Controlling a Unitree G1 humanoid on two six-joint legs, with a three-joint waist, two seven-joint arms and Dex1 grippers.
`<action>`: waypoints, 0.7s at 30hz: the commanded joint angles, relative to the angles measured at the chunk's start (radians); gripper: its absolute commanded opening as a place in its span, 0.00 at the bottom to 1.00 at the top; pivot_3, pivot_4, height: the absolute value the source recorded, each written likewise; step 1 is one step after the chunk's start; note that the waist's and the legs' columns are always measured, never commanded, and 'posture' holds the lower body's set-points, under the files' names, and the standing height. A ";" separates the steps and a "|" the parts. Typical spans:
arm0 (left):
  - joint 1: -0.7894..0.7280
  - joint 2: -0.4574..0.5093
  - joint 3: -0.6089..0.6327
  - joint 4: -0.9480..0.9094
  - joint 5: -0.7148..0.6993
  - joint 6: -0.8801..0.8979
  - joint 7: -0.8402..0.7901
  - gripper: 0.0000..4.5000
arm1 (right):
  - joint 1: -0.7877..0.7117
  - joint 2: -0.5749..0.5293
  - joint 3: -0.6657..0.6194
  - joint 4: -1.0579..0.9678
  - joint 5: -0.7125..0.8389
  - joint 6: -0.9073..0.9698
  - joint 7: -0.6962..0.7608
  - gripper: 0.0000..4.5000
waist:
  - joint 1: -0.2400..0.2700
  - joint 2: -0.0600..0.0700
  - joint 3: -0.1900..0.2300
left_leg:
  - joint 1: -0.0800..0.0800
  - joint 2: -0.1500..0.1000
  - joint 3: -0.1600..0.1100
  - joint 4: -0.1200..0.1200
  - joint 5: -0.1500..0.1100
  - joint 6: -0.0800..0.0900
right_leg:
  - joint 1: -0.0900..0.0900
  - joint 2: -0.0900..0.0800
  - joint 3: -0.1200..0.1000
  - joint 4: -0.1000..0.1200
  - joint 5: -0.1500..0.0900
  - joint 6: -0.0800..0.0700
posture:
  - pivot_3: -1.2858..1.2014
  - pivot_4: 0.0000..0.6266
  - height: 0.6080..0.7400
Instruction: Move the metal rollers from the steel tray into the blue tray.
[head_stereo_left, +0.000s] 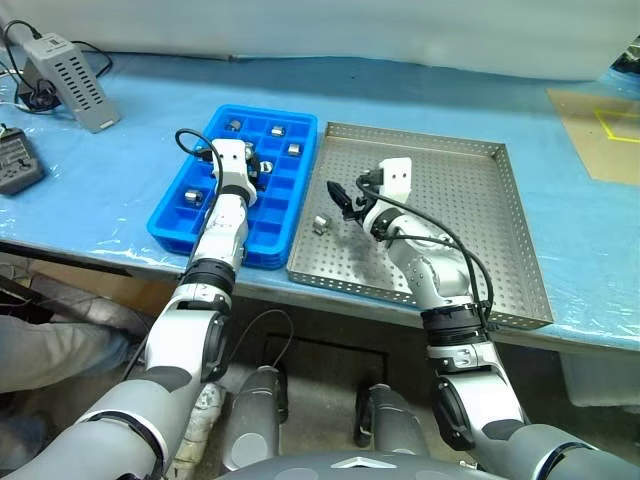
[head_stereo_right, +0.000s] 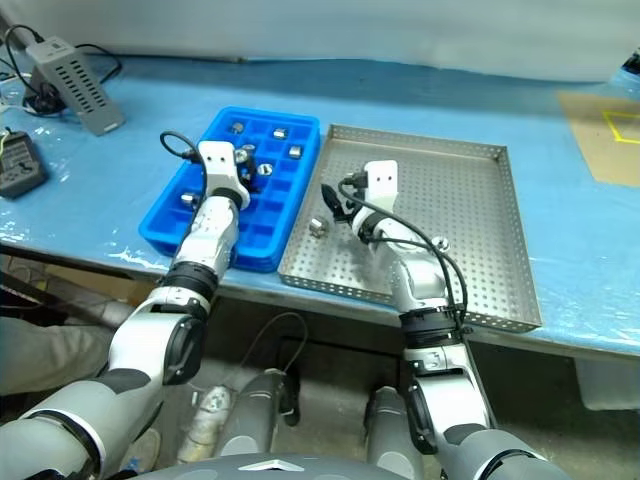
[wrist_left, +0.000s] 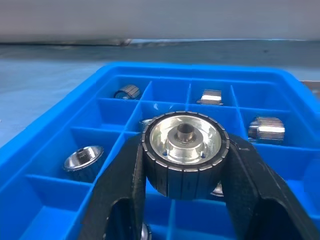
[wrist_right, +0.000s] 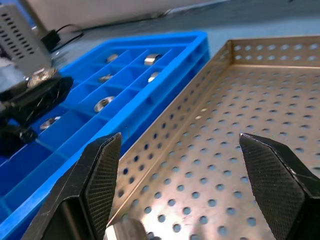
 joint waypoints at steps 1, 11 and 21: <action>0.062 0.013 -0.035 -0.190 -0.049 0.076 -0.130 0.38 | -0.023 0.002 0.003 0.005 -0.009 -0.036 0.024 0.87 | -0.002 0.000 0.000 | 0.000 0.000 0.000 -0.001 0.000 -0.001 | -0.001 0.000 0.000 0.000 0.000 0.000 | 0.51 0.24 1.00; 0.350 0.132 -0.004 -0.746 -0.089 0.392 -0.134 0.38 | -0.018 0.006 0.005 0.039 -0.026 -0.057 0.049 0.87 | 0.007 0.000 0.000 | -0.001 0.014 -0.001 -0.010 0.011 -0.018 | -0.015 0.011 0.001 0.012 -0.001 0.002 | 0.56 0.24 1.00; 0.415 0.130 -0.047 -0.873 -0.127 0.518 -0.177 0.38 | -0.045 0.032 0.023 0.087 -0.047 -0.081 0.074 0.87 | 0.023 0.000 0.000 | 0.003 0.021 -0.001 -0.018 0.018 -0.029 | -0.017 0.018 0.001 0.013 -0.005 0.007 | 0.57 0.24 1.00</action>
